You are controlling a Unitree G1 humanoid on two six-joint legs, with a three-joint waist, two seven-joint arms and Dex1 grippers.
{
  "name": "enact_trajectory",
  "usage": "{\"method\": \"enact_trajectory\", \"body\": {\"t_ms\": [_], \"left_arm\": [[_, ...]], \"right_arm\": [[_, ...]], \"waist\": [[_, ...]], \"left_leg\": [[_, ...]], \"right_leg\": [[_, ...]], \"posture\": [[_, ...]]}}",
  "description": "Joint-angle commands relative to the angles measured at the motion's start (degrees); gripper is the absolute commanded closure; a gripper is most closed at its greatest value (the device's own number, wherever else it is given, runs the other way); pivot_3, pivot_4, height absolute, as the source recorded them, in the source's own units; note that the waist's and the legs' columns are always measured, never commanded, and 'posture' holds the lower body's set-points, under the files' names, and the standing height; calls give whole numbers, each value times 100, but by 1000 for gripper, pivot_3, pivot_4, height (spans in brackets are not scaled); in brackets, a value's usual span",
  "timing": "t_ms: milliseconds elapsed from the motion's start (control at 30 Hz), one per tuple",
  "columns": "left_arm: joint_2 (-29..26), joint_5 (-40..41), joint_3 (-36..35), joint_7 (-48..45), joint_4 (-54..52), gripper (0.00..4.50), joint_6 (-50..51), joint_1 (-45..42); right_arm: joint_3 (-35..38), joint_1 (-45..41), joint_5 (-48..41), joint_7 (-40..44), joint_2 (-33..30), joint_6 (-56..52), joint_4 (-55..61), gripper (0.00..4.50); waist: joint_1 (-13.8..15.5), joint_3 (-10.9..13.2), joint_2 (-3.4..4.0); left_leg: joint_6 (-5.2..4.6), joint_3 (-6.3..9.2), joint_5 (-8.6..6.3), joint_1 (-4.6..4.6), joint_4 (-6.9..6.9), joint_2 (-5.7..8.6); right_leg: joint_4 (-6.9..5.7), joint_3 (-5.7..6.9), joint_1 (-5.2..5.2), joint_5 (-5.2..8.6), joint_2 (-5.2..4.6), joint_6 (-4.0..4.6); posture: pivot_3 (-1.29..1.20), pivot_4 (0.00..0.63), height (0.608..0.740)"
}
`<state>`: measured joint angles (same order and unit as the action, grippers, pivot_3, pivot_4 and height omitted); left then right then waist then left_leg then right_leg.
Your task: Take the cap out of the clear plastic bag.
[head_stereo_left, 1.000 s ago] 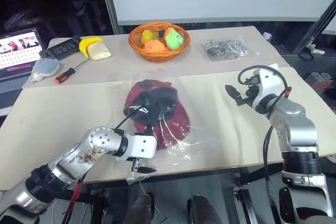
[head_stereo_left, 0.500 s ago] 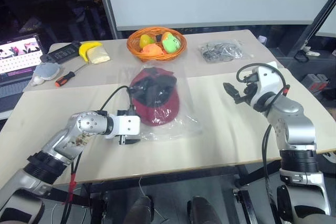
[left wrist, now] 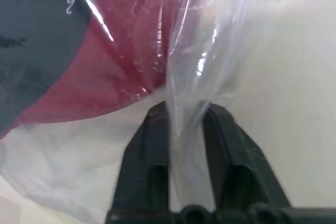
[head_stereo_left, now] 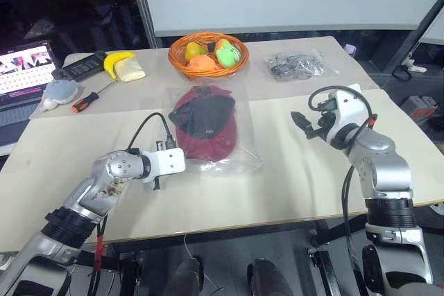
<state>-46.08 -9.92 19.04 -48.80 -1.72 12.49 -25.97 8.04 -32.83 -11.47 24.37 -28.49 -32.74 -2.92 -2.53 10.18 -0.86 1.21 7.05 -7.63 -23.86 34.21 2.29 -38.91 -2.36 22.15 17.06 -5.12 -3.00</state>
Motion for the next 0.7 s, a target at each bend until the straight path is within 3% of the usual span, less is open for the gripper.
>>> {"method": "enact_trajectory", "body": {"t_ms": [33,167,367,500,700], "left_arm": [[59,-94,-279,132,-51,3393,161,-190],[221,156,-658,159,0,3393,432,-702],[602,1689,-1648,-395,-69,3393,2007,-2040],[534,1985,-1839,-443,120,3393,2466,-2641],[555,2009,-1730,-398,149,3393,2519,-2687]], "right_arm": [[79,-135,-26,-62,28,202,129,0],[61,-109,-20,-116,117,225,147,0],[6,-55,-13,-196,281,239,208,0],[-1,-44,-21,-230,329,239,237,0],[40,-125,-143,-252,408,134,426,0]], "waist": [[5,0,-1],[6,9,-14],[4,20,-30],[-36,20,-30],[-74,21,-31]], "left_leg": [[0,0,0,-1,0,1],[0,-1,0,-16,0,9],[0,3,0,-43,8,21],[2,2,-5,-41,5,30],[2,1,-7,-38,-1,29]], "right_leg": [[-1,0,1,0,0,0],[0,2,11,-1,-1,1],[3,12,24,-4,-7,0],[6,9,23,-10,-15,9],[5,7,24,-18,-14,23]], "posture": [[0,150,740],[0,150,740],[0,150,740],[0,150,740],[0,150,740]]}}
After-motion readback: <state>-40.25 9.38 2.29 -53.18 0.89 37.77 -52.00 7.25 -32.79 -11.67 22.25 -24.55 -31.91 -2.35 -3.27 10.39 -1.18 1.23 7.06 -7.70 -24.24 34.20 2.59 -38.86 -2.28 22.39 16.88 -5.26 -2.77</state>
